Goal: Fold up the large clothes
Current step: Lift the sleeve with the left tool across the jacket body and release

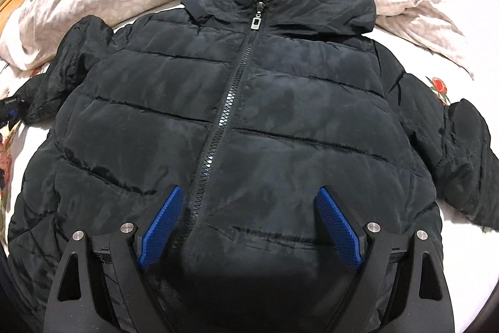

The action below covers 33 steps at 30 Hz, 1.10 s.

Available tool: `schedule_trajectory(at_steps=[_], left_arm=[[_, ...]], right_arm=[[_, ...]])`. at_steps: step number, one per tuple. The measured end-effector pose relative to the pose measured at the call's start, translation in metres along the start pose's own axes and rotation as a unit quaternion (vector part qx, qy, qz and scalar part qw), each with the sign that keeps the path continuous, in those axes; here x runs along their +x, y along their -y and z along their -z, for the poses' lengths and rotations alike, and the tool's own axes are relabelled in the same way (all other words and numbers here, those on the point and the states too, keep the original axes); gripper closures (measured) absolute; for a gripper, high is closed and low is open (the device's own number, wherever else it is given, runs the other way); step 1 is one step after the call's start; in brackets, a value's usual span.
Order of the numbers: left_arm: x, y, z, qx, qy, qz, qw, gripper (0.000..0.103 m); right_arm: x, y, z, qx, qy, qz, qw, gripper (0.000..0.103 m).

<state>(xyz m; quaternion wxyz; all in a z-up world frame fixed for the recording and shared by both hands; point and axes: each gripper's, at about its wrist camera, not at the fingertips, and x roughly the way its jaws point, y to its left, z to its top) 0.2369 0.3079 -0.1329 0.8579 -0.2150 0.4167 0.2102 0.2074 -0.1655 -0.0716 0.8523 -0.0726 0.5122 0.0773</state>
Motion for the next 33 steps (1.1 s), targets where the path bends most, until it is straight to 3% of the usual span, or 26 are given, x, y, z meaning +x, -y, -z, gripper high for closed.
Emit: schedule_trajectory(at_steps=[7,11,16,21,26,32,33], left_arm=[[-0.078,0.044,-0.027,0.033,0.055,0.061,0.9960,0.085],[-0.137,0.089,-0.038,0.068,0.091,0.120,0.9862,0.086],[-0.188,0.171,-0.027,0.136,0.100,0.198,0.9655,0.086],[-0.202,0.251,0.008,0.191,0.070,0.268,0.9416,0.086],[-0.185,0.327,0.060,0.233,0.012,0.315,0.9199,0.086],[-0.141,0.382,0.122,0.268,-0.054,0.318,0.9078,0.082],[-0.133,0.386,0.128,0.268,-0.065,0.320,0.9063,0.073]], right_arm=[[-0.023,0.016,0.006,0.003,0.015,0.004,1.000,0.015],[-0.043,0.026,0.011,0.006,0.028,0.005,1.000,0.015],[-0.068,0.054,0.020,0.032,0.047,0.006,0.998,0.015],[-0.082,0.090,0.034,0.066,0.054,0.007,0.996,0.015],[-0.085,0.121,0.054,0.105,0.047,0.010,0.993,0.015],[-0.085,0.151,0.074,0.145,0.042,0.015,0.988,0.015],[-0.083,0.156,0.077,0.151,0.040,0.015,0.988,0.015]])
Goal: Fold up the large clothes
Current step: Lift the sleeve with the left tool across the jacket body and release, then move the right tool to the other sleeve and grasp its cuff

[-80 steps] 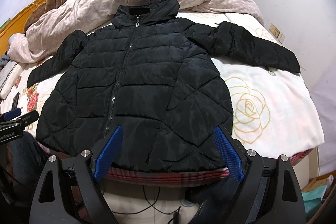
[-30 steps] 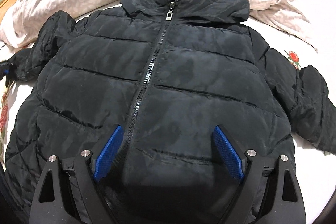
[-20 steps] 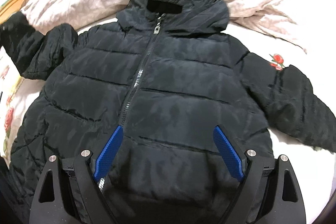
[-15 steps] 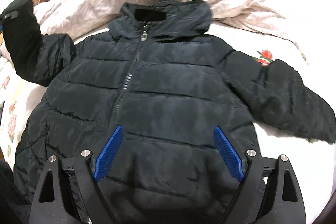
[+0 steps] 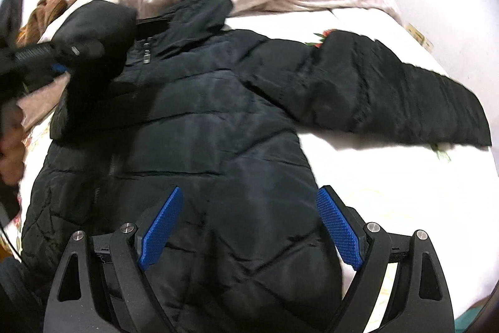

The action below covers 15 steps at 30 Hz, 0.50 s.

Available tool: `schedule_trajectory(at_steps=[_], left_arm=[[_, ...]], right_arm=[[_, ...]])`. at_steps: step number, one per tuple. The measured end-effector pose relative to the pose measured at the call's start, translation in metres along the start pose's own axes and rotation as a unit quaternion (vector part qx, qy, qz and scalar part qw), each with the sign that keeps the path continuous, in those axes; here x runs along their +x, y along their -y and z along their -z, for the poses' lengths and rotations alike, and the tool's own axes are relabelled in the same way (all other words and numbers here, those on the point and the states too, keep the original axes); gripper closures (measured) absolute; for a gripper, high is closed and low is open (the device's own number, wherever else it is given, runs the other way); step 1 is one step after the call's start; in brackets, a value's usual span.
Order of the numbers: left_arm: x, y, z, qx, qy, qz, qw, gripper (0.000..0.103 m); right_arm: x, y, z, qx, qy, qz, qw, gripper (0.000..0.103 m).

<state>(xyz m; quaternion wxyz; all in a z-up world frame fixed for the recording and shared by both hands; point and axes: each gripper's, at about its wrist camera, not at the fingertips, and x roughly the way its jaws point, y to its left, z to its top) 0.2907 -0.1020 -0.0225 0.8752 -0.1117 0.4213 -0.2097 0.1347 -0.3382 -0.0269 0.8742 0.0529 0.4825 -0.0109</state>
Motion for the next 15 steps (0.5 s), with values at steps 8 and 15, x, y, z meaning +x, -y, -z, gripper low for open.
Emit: schedule_trajectory(at_steps=[8,15], left_arm=[[-0.006,0.012,0.011,-0.008,-0.018,0.065,0.9977,0.031],[-0.063,-0.033,-0.012,-0.005,0.043,0.023,0.9988,0.026]], right_arm=[[0.004,0.009,-0.007,0.019,0.007,-0.004,1.000,0.015],[0.005,-0.024,-0.040,0.016,0.047,-0.040,0.998,0.016]])
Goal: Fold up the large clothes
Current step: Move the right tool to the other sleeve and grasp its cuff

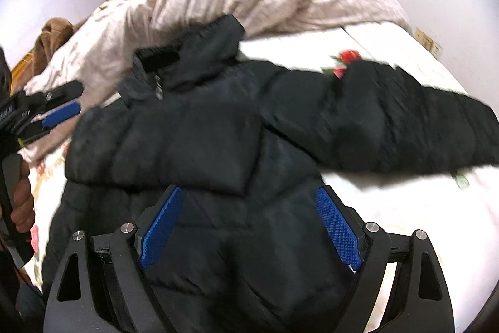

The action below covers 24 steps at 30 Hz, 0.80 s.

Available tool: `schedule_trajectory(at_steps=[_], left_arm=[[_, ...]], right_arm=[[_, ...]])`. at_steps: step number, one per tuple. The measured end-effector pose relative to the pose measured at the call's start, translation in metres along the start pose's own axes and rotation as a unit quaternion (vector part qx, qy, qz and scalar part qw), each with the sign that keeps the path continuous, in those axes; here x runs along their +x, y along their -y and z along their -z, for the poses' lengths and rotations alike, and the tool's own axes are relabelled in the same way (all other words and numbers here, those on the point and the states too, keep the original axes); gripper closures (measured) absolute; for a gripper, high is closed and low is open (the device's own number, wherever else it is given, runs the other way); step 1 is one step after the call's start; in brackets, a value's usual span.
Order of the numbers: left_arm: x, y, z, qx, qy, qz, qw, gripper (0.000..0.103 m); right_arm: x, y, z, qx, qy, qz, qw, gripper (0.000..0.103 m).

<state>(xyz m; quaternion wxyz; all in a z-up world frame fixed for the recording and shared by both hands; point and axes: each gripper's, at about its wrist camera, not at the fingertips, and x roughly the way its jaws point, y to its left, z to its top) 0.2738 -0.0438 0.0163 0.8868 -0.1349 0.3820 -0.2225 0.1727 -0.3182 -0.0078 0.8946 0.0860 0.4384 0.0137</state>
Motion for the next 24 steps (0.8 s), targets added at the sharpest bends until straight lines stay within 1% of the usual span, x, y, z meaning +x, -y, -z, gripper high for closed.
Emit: schedule_trajectory(at_steps=[2,3,4,5,6,8,9,11,13,14,16,19,21,23,24], left_arm=[[-0.005,-0.023,-0.005,0.007,0.009,-0.051,0.9986,0.026],[-0.006,-0.040,-0.007,0.004,0.012,-0.080,0.9967,0.026],[-0.004,-0.053,-0.006,0.001,0.011,-0.097,0.9953,0.026],[0.000,-0.073,-0.006,-0.007,0.006,-0.125,0.9921,0.027],[0.005,-0.092,-0.005,-0.015,-0.001,-0.145,0.9894,0.028],[0.015,-0.120,-0.001,-0.030,-0.014,-0.171,0.9847,0.032],[0.020,-0.135,0.002,-0.039,-0.023,-0.183,0.9821,0.036],[0.029,-0.152,0.012,-0.051,-0.036,-0.194,0.9791,0.036],[0.037,-0.162,0.024,-0.069,-0.045,-0.194,0.9775,0.034],[0.042,-0.165,0.031,-0.074,-0.049,-0.191,0.9776,0.034],[0.053,-0.168,0.040,-0.070,-0.053,-0.196,0.9767,0.034],[0.057,-0.163,0.046,-0.054,-0.053,-0.210,0.9749,0.034],[0.055,-0.162,0.044,-0.059,-0.058,-0.207,0.9749,0.034],[0.049,-0.158,0.036,-0.061,-0.064,-0.208,0.9743,0.035],[0.041,-0.154,0.035,-0.058,-0.058,-0.204,0.9755,0.035]], right_arm=[[0.008,-0.014,-0.010,-0.005,0.006,-0.009,1.000,0.016],[0.014,-0.021,-0.015,-0.010,0.010,-0.015,1.000,0.021],[0.022,-0.027,-0.020,-0.017,0.012,-0.019,1.000,0.025],[0.033,-0.032,-0.023,-0.025,0.007,-0.017,1.000,0.037],[0.046,-0.036,-0.027,-0.032,-0.004,-0.013,0.999,0.050],[0.073,-0.038,-0.030,-0.036,-0.024,-0.012,0.999,0.060],[0.090,-0.039,-0.032,-0.040,-0.037,-0.006,0.999,0.061],[0.115,-0.035,-0.036,-0.041,-0.054,0.005,0.998,0.061],[0.139,-0.032,-0.036,-0.044,-0.070,0.013,0.996,0.061],[0.146,-0.030,-0.036,-0.049,-0.070,0.014,0.996,0.061],[0.153,-0.029,-0.035,-0.065,-0.065,0.020,0.996,0.061],[0.159,-0.031,-0.035,-0.068,-0.068,0.026,0.995,0.061],[0.157,-0.029,-0.037,-0.066,-0.074,0.025,0.995,0.061],[0.146,-0.026,-0.041,-0.054,-0.076,0.024,0.995,0.061],[0.134,-0.023,-0.041,-0.042,-0.071,0.022,0.996,0.061]])
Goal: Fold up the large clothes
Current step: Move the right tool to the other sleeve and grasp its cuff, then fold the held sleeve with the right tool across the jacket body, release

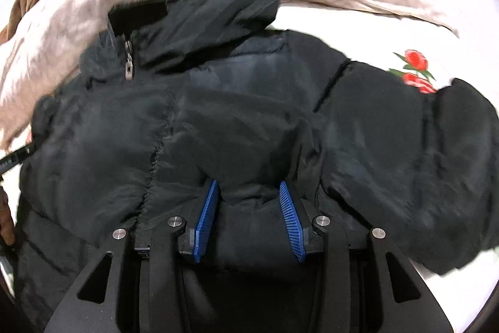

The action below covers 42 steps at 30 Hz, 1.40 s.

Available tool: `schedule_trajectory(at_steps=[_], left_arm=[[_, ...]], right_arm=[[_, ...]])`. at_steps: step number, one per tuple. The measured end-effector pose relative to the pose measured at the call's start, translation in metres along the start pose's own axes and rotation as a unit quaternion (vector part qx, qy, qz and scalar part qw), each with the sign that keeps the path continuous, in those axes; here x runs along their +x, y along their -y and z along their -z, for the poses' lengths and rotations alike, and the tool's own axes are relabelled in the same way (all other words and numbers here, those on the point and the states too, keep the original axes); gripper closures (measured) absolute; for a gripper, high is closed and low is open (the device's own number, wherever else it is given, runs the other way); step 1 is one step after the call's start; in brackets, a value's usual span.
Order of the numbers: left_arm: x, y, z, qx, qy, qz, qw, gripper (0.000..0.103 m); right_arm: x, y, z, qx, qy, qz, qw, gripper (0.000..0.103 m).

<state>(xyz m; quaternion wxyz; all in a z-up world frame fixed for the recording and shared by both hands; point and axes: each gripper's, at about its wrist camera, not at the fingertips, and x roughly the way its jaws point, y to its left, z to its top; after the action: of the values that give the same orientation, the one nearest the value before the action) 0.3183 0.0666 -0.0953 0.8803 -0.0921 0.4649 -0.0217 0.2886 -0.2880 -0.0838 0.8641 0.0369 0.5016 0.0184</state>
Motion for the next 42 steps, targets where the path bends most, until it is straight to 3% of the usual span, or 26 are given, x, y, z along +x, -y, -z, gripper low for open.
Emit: schedule_trajectory(at_steps=[10,19,21,28,33,42], left_arm=[[-0.108,0.027,0.041,0.036,0.049,0.029,0.9978,0.035],[-0.162,0.079,0.085,0.069,0.036,0.051,0.9957,0.034],[-0.167,0.092,0.089,0.076,0.032,0.056,0.9950,0.034],[-0.164,0.142,0.091,0.104,0.019,0.080,0.9911,0.034],[-0.149,0.175,0.079,0.123,0.019,0.091,0.9880,0.034],[-0.080,0.216,0.050,0.153,0.005,0.079,0.9851,0.034]], right_arm=[[-0.104,0.025,0.061,0.044,0.047,0.006,0.998,0.061],[-0.164,0.048,0.104,0.075,0.057,0.016,0.995,0.060],[-0.174,0.057,0.109,0.085,0.058,0.020,0.994,0.054],[-0.192,0.099,0.117,0.134,0.080,0.012,0.988,0.043],[-0.186,0.149,0.119,0.190,0.080,0.016,0.978,0.043],[-0.139,0.257,0.119,0.308,0.070,0.036,0.948,0.042]])
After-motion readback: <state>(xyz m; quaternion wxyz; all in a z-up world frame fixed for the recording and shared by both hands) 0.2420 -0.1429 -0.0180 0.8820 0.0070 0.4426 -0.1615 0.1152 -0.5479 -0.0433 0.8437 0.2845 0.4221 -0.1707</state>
